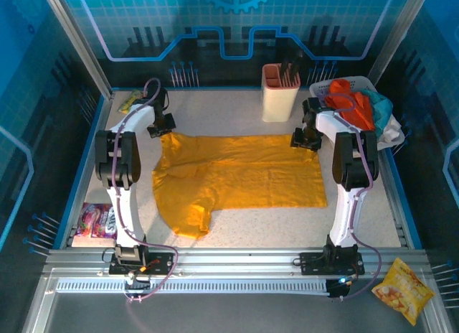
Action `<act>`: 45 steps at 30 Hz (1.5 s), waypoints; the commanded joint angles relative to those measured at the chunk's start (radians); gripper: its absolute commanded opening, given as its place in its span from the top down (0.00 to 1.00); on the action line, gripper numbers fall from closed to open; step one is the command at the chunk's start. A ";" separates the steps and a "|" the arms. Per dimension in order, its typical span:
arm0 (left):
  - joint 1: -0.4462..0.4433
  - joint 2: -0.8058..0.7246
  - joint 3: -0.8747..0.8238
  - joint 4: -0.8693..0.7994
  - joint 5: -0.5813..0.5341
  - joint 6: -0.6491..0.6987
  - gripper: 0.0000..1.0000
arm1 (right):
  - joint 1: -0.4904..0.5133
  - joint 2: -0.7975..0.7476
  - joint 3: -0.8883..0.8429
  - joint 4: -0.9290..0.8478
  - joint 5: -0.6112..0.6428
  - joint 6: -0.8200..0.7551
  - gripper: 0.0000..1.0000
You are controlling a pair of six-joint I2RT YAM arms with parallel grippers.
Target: Fold and stack the t-shirts
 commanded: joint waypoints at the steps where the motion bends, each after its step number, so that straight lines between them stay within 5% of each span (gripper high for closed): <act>1: 0.048 -0.029 -0.021 0.010 -0.026 -0.044 1.00 | -0.024 0.039 -0.020 -0.028 0.051 0.038 0.49; 16: 0.171 -0.152 -0.259 0.174 0.065 -0.188 1.00 | -0.042 0.027 -0.043 -0.029 0.066 0.059 0.55; 25: 0.190 -0.143 -0.202 0.175 0.114 -0.198 0.62 | -0.043 0.023 -0.047 -0.023 0.062 0.056 0.55; 45: 0.149 0.029 -0.179 0.337 0.403 -0.248 0.67 | -0.042 0.029 -0.041 -0.024 0.050 0.045 0.55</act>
